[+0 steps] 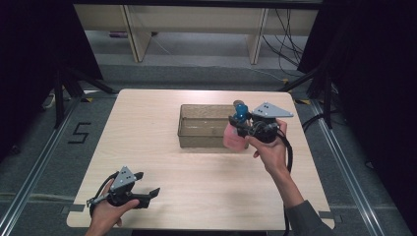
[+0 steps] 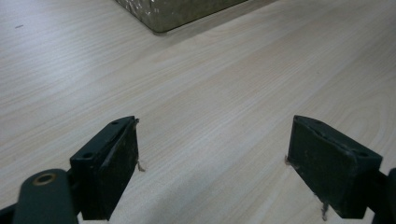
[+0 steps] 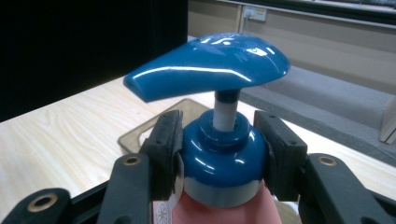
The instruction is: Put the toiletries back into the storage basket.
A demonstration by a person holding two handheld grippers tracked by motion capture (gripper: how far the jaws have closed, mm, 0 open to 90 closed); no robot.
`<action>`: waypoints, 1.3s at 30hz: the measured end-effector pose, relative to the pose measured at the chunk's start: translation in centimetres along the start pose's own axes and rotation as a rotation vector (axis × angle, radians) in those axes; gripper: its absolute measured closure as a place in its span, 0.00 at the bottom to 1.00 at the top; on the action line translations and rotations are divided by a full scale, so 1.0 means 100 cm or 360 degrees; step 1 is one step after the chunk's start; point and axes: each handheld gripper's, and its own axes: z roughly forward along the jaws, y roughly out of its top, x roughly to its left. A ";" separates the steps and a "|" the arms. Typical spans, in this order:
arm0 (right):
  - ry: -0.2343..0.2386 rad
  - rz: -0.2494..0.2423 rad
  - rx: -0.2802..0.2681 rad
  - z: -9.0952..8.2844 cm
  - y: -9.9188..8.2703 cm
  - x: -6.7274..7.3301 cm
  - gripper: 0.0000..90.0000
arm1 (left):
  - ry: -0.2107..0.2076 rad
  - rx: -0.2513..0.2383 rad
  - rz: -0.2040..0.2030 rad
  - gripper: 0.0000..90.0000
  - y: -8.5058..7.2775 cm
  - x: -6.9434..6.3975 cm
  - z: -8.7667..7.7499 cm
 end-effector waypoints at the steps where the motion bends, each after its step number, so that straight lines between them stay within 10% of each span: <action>1: -0.0012 0.0006 0.0015 0.000 0.002 -0.001 0.60 | 0.0002 0.0006 -0.0002 0.17 0.000 0.000 0.000; 17: -0.0088 0.0037 -0.0010 0.019 0.028 -0.029 0.60 | -0.0007 0.0005 -0.0011 0.18 0.000 0.002 0.000; 39: -0.0169 0.0078 0.0057 0.050 0.015 -0.053 0.60 | -0.0016 -0.0009 0.0009 0.18 0.000 0.004 -0.001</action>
